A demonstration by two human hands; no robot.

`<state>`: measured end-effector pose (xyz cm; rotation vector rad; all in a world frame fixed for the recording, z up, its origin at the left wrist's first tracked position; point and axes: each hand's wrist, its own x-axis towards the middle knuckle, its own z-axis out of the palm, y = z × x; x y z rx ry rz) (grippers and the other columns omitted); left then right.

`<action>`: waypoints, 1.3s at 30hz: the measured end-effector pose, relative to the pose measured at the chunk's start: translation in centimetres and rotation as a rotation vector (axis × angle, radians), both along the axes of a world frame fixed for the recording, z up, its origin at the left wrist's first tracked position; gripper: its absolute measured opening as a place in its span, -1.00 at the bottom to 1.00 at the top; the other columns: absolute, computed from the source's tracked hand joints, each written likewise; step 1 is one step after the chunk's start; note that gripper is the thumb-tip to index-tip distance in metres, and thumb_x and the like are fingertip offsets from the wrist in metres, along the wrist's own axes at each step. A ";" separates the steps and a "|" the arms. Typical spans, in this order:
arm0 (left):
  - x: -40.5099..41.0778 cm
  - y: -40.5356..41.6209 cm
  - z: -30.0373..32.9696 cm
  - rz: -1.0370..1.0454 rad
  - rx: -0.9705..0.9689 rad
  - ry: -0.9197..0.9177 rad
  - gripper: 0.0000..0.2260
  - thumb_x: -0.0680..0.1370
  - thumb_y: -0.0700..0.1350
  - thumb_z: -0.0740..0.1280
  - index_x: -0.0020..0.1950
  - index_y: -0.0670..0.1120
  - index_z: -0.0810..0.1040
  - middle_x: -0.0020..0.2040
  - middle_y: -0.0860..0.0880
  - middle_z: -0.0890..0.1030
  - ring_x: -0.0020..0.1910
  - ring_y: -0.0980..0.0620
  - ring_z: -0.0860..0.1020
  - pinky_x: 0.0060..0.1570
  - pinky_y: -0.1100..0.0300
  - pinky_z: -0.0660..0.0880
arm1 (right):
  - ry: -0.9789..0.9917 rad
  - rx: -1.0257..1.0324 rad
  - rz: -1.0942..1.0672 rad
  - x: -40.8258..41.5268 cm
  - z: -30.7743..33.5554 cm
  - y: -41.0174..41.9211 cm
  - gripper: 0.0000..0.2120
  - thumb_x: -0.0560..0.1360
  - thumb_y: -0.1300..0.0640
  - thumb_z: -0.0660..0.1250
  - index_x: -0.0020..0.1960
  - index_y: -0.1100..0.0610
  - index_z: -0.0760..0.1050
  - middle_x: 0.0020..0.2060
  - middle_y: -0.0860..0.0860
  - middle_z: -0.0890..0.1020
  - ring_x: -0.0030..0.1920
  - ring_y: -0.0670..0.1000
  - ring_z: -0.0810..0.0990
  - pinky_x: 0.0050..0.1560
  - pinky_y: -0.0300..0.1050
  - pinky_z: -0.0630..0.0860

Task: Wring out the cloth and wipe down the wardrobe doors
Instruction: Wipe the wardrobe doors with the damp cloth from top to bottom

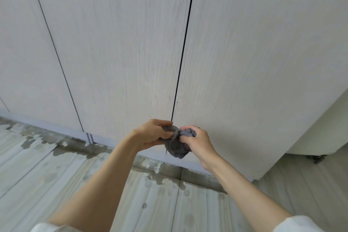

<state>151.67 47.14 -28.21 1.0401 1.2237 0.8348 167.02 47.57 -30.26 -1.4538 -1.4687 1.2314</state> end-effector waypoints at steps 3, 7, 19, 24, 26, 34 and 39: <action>-0.6 -0.1 0.3 0.115 0.159 0.245 -0.74 0.51 -0.39 0.30 0.20 -0.31 0.51 -0.07 -0.08 0.60 -0.04 0.00 0.55 -0.15 0.30 0.54 | 0.063 -0.096 0.167 -0.2 1.4 -0.4 -0.88 0.48 0.23 0.36 0.01 0.13 0.58 -0.05 0.13 0.66 0.02 0.10 0.63 0.09 0.01 0.57; -1.0 -0.1 0.9 0.243 0.169 0.192 -0.83 0.47 -0.39 0.36 0.05 -0.30 0.54 -0.19 -0.11 0.60 -0.24 0.03 0.57 -0.31 0.30 0.59 | -0.205 0.101 0.224 -1.2 2.8 -0.4 -0.71 0.38 0.09 0.49 0.03 0.08 0.48 -0.15 -0.10 0.56 -0.09 -0.07 0.56 -0.10 -0.33 0.51; -3.9 0.3 2.9 0.523 0.169 -0.099 -0.82 0.58 -0.13 0.29 0.17 -0.13 0.47 -0.02 -0.10 0.57 -0.02 -0.10 0.59 -0.02 0.11 0.56 | -0.853 1.266 0.007 -2.4 7.1 4.2 -0.55 0.27 0.38 0.45 0.14 0.16 0.59 -0.12 0.15 0.53 -0.10 0.18 0.54 -0.36 -0.08 0.53; -6.5 1.1 2.3 0.827 0.122 -0.186 -0.79 0.60 -0.25 0.10 0.16 -0.10 0.45 -0.16 -0.03 0.53 -0.09 -0.05 0.55 -0.02 0.11 0.53 | -0.770 1.505 -0.235 -3.3 9.5 8.8 -0.63 0.42 0.33 0.35 0.22 0.15 0.53 0.00 0.06 0.30 -0.04 0.11 0.32 -0.28 -0.13 0.34; -7.1 1.2 2.2 0.871 0.113 -0.198 -0.76 0.60 -0.28 0.07 0.18 -0.10 0.45 -0.16 -0.02 0.52 -0.07 -0.05 0.54 0.03 0.09 0.53 | -0.755 1.489 -0.218 -3.6 6.5 9.4 -0.60 0.41 0.35 0.36 0.21 0.10 0.47 -0.01 0.07 0.33 -0.06 0.10 0.34 -0.21 -0.10 0.44; -8.9 1.3 0.5 0.918 0.082 -0.172 -0.72 0.59 -0.29 0.05 0.22 -0.12 0.44 -0.14 -0.03 0.53 -0.05 -0.05 0.55 0.08 0.06 0.52 | -1.176 1.540 0.396 -2.6 -6.1 9.4 -0.90 0.34 0.25 0.34 -0.23 0.08 0.58 -0.27 0.02 0.47 -0.23 0.03 0.32 -0.28 -0.12 0.31; -9.5 1.6 0.1 0.938 0.055 -0.155 -0.71 0.60 -0.29 0.05 0.25 -0.14 0.43 -0.13 -0.04 0.53 -0.04 -0.05 0.55 0.07 0.07 0.52 | -0.990 1.726 -0.080 -2.9 3.8 10.1 -0.73 0.42 0.29 0.31 0.08 0.13 0.63 -0.02 0.09 0.37 -0.12 0.13 0.35 -0.20 -0.01 0.20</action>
